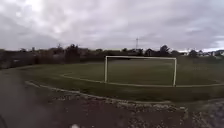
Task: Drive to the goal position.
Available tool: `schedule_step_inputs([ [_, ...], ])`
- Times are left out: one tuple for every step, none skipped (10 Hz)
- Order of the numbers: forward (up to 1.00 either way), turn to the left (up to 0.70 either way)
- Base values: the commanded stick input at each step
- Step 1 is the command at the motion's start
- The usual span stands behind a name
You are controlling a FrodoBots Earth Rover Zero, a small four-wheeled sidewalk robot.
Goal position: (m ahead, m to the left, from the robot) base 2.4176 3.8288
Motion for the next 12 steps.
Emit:
schedule_step_inputs([
  [0.00, 0.70],
  [0.00, 0.70],
  [0.00, 0.70],
  [0.00, 0.70],
  [0.00, 0.70],
  [0.00, 0.70],
  [0.00, 0.70],
  [0.00, 0.70],
  [0.00, 0.70],
  [0.00, 0.70],
  [0.00, 0.70],
  [0.00, 0.70],
])
